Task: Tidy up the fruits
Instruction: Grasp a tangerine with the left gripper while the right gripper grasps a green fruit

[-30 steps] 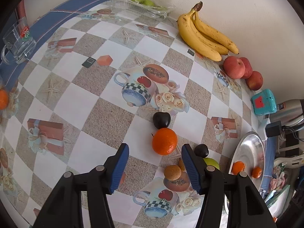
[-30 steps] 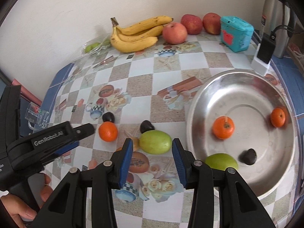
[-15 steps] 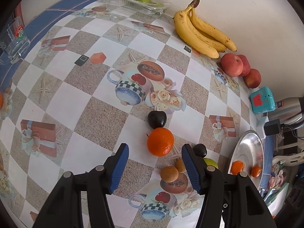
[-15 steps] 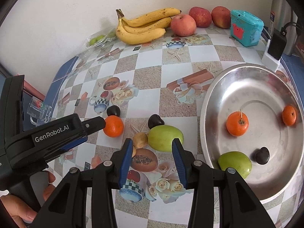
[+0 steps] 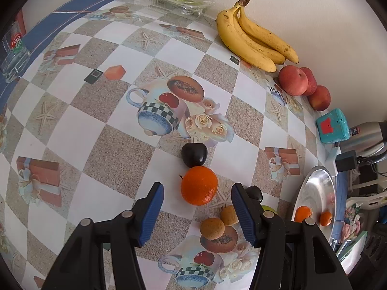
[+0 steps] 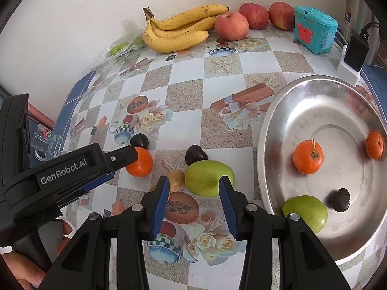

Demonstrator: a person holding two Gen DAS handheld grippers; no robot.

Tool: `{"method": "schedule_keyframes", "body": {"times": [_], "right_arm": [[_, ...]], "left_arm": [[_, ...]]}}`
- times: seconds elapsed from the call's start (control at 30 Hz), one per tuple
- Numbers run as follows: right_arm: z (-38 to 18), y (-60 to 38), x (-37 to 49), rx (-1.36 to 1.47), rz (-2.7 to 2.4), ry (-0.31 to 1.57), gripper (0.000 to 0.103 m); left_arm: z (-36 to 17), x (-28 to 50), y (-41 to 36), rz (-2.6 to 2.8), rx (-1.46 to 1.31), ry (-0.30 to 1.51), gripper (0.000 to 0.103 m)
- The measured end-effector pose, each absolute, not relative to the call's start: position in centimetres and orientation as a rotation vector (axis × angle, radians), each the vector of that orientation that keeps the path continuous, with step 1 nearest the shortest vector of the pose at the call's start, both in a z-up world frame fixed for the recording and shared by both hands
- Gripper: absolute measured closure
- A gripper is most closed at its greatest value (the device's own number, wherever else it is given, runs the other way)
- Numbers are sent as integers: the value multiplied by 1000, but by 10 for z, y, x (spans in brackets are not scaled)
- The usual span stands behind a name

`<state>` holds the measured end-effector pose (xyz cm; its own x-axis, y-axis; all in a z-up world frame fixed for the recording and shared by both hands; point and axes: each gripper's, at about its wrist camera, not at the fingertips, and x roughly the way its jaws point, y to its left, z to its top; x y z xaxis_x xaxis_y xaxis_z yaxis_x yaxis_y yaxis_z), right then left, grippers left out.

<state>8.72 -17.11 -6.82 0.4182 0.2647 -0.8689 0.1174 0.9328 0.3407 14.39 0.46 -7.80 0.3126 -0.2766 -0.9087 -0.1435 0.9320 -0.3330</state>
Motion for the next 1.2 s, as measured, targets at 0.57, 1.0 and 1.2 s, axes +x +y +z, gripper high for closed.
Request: {"method": "schedule_keyframes", "body": {"times": [0.57, 1.0, 1.2], "right_arm": [[-69, -178, 89, 345, 34, 1122, 59], [-76, -175, 94, 320, 31, 1136, 59], [-78, -174, 96, 310, 22, 1137, 39]], "left_arm": [[-91, 149, -4, -140, -379, 1266, 41], [-96, 152, -4, -127, -376, 1276, 42], [-97, 152, -5, -130, -364, 1279, 42]]}}
